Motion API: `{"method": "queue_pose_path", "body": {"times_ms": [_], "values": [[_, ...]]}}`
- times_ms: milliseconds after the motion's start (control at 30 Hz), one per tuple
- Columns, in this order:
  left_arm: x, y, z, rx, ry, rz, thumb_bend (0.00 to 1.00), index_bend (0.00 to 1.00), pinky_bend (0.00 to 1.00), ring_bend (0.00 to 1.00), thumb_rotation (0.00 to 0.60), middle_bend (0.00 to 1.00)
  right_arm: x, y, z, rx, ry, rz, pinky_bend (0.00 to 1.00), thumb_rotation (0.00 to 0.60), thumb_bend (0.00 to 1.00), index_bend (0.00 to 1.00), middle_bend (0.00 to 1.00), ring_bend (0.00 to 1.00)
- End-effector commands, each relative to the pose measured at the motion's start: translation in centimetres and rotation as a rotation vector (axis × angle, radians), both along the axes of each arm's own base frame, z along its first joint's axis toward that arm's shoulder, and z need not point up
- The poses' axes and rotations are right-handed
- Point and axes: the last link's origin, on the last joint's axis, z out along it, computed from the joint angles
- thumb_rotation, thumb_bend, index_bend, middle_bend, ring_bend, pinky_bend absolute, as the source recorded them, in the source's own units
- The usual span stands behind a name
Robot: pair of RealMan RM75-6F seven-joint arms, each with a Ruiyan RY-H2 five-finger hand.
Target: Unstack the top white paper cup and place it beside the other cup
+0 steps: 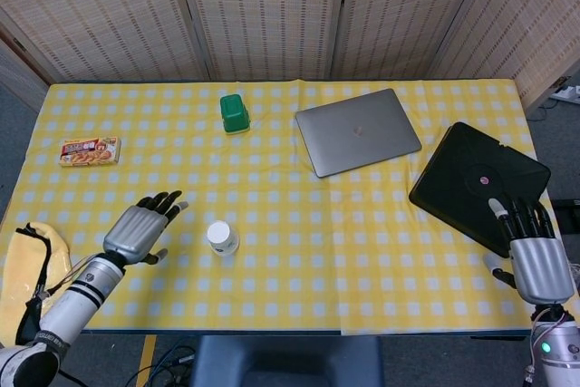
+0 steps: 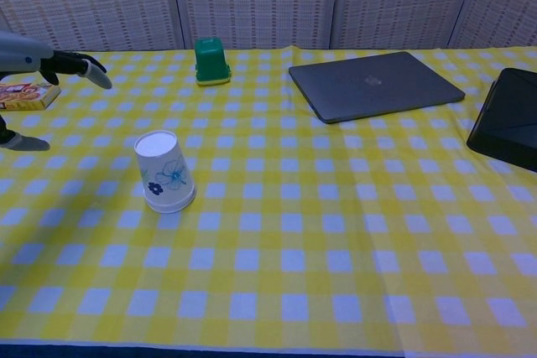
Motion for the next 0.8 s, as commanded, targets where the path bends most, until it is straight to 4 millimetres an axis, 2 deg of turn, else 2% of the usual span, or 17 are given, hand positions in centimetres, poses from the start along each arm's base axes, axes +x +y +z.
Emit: {"method": "queue_pose_path", "body": {"times_ms": [33, 300, 800], "values": [[0.5, -0.2, -0.5, -0.007, 0.0, -0.001, 0.32, 0.14, 0.18, 0.0, 0.6, 0.0, 0.1, 0.3, 0.2, 0.003, -0.009, 0.011, 0.0, 0.6, 0.22, 0.06, 0.0, 0.0], [1.2, 1.0, -1.7, -0.009, -0.004, 0.013, 0.32, 0.14, 0.18, 0.0, 0.6, 0.0, -0.1, 0.4, 0.7, -0.003, -0.026, 0.014, 0.0, 0.6, 0.22, 0.06, 0.0, 0.0], [2.1, 1.8, -3.9, -0.042, 0.013, 0.038, 0.32, 0.17, 0.18, 0.0, 0.6, 0.0, 0.1, 0.8, 1.0, -0.002, -0.034, 0.029, 0.0, 0.6, 0.22, 0.06, 0.0, 0.0]]}}
